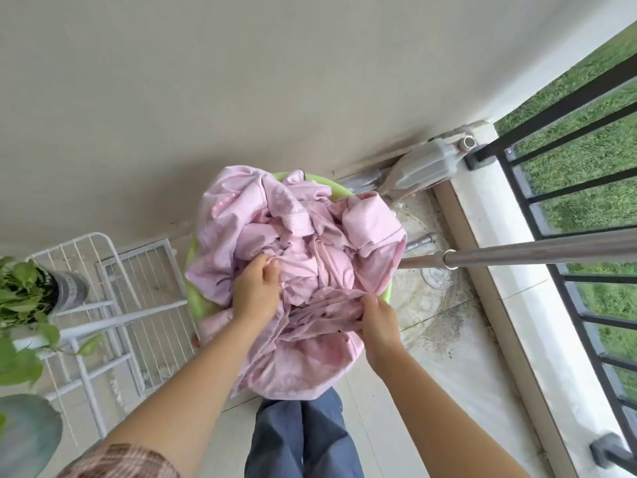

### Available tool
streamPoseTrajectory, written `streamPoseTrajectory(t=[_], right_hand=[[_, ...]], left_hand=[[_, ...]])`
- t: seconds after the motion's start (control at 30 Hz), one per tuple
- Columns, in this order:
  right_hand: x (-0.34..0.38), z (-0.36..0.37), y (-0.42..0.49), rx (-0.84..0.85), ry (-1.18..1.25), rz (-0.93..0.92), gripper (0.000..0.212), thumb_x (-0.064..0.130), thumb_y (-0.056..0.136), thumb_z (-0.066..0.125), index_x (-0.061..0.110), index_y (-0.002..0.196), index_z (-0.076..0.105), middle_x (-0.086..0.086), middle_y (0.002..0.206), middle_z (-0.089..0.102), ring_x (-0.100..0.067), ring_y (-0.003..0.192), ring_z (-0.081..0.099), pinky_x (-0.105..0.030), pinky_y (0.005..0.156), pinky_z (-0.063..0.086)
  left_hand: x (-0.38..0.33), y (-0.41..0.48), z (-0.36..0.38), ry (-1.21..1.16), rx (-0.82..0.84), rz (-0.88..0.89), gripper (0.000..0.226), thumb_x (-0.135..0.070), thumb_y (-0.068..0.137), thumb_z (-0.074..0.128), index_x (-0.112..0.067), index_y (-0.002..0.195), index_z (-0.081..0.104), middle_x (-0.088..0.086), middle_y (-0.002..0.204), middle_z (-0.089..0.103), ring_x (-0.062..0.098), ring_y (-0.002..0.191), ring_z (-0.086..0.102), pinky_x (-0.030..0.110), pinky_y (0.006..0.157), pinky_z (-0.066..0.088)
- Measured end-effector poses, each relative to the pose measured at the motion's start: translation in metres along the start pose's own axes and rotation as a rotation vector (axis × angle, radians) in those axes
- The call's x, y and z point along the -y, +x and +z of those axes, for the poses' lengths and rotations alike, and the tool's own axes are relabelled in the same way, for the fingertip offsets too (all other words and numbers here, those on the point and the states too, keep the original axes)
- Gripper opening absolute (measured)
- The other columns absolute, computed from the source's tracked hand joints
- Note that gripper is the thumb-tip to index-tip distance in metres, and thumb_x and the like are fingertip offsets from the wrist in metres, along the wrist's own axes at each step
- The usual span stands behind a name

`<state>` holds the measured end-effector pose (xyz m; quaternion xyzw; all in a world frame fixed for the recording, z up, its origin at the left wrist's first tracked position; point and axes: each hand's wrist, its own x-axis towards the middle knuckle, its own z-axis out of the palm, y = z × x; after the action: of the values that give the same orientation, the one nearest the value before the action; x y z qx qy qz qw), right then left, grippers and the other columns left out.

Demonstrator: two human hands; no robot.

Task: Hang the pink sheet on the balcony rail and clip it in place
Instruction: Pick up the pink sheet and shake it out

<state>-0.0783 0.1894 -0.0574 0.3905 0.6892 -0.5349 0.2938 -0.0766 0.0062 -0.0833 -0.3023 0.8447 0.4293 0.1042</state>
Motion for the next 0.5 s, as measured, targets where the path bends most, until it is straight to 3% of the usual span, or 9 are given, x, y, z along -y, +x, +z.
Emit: streamPoseTrajectory(t=[0.1,0.13,0.2,0.3,0.4,0.5], right_hand=[[0.026,-0.015,-0.02,-0.009,0.389,0.086,0.027,0.01,0.089,0.044,0.008,0.064,0.053,-0.005,0.045,0.044,-0.016,0.035,0.042,-0.025,0.04,0.035],[0.035,-0.021,-0.026,-0.009,0.453,0.083,0.026,0.009,0.087,0.046,0.011,0.062,0.049,-0.003,0.047,0.038,-0.014,0.035,0.035,-0.022,0.035,0.028],[0.058,-0.035,-0.045,0.009,0.527,0.046,0.023,0.006,0.082,0.048,0.014,0.061,0.046,-0.001,0.054,0.036,-0.013,0.04,0.031,-0.019,0.032,0.023],[0.093,-0.054,-0.083,0.061,0.603,-0.032,0.023,0.001,0.078,0.046,0.013,0.059,0.047,-0.003,0.054,0.044,-0.017,0.046,0.044,-0.022,0.044,0.037],[0.129,-0.071,-0.142,0.199,0.593,-0.13,0.022,0.003,0.081,0.042,0.011,0.063,0.05,-0.005,0.058,0.053,-0.022,0.054,0.056,-0.027,0.057,0.046],[0.159,-0.093,-0.201,0.405,0.556,-0.253,0.02,0.015,0.082,0.047,0.009,0.07,0.062,-0.009,0.066,0.062,-0.026,0.063,0.063,-0.033,0.068,0.05]], left_hand=[[-0.018,-0.013,-0.041,-0.292,-0.018,-0.043,0.027,-0.018,0.1,0.045,0.0,0.086,0.06,0.003,0.074,0.058,0.014,0.069,0.049,0.02,0.064,0.039],[-0.024,-0.02,-0.055,-0.373,-0.03,-0.068,0.028,-0.018,0.1,0.045,0.001,0.086,0.06,0.004,0.077,0.058,0.013,0.072,0.049,0.016,0.062,0.038],[-0.039,-0.033,-0.08,-0.549,-0.048,-0.117,0.028,-0.019,0.1,0.046,-0.005,0.083,0.063,0.003,0.081,0.061,0.015,0.077,0.053,0.021,0.069,0.04],[-0.068,-0.057,-0.119,-0.794,-0.08,-0.181,0.027,-0.016,0.099,0.048,-0.02,0.079,0.066,-0.003,0.08,0.068,0.014,0.079,0.061,0.03,0.078,0.045],[-0.105,-0.086,-0.161,-0.973,-0.087,-0.161,0.026,-0.01,0.097,0.046,-0.016,0.085,0.068,-0.004,0.077,0.071,0.012,0.074,0.065,0.027,0.076,0.049],[-0.147,-0.118,-0.202,-1.034,-0.026,-0.061,0.039,-0.005,0.094,0.046,-0.015,0.071,0.076,-0.004,0.07,0.073,0.007,0.067,0.068,0.021,0.069,0.052]])
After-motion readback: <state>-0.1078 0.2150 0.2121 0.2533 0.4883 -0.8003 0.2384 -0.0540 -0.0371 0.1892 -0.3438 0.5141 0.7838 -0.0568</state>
